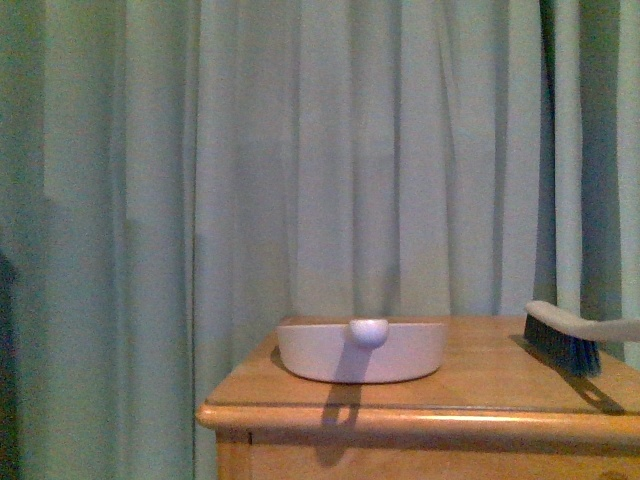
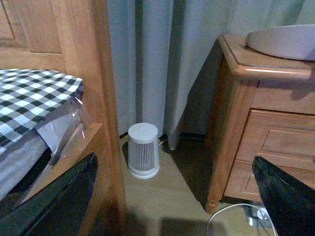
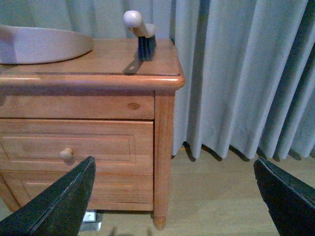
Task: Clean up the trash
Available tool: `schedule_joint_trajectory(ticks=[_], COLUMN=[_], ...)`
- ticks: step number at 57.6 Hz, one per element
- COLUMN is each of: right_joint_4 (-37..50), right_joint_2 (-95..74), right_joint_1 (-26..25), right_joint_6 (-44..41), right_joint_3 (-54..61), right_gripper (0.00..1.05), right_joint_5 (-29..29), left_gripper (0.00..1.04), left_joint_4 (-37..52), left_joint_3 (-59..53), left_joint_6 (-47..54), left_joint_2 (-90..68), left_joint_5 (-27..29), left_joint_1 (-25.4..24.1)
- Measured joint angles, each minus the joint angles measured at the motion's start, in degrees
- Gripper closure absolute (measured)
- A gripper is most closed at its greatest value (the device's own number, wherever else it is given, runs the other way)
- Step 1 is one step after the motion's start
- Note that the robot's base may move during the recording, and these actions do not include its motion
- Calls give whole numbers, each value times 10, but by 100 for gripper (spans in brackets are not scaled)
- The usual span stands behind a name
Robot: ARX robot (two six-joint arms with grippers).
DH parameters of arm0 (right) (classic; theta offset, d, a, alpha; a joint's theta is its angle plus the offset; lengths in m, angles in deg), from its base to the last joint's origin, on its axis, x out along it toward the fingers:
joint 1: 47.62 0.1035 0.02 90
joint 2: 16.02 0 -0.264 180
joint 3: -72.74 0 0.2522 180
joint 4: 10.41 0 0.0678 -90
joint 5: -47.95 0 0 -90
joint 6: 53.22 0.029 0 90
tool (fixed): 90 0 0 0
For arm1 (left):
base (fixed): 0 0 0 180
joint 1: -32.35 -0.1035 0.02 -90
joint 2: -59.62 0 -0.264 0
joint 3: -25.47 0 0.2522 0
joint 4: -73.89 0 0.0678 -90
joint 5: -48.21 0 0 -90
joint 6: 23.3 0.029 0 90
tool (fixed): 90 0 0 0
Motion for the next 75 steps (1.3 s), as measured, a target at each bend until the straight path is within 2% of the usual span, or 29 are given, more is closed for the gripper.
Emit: schedule_joint_trajectory(ticks=[28,32,36,39,45,56,60,69,75], right_joint_4=[0,0,0,0,0,0,0,0,0], right_joint_2=[0,0,0,0,0,0,0,0,0], right_joint_1=[0,0,0,0,0,0,0,0,0], right_joint_6=[0,0,0,0,0,0,0,0,0], right_joint_3=[0,0,0,0,0,0,0,0,0], right_gripper=[7,7,7,7,7,7,7,7,7], right_joint_5=[0,0,0,0,0,0,0,0,0], left_gripper=[8,8,8,8,8,8,8,8,8], left_joint_4=[0,-47,-33,-1,2,-67,-93,-172,-216], left_joint_3=[0,20,49,94,220,499,604,791,873], left_joint_6=[0,-66,-119,-133,-119,-40,-12,-9,-10], left_joint_2=[0,-37,-117,-197,-360,-655,-754,-919,-998], left_joint_5=[0,40,42,27,25,86,125,187,201], left_joint_1=[0,8,7,5,24,92,122,184,228])
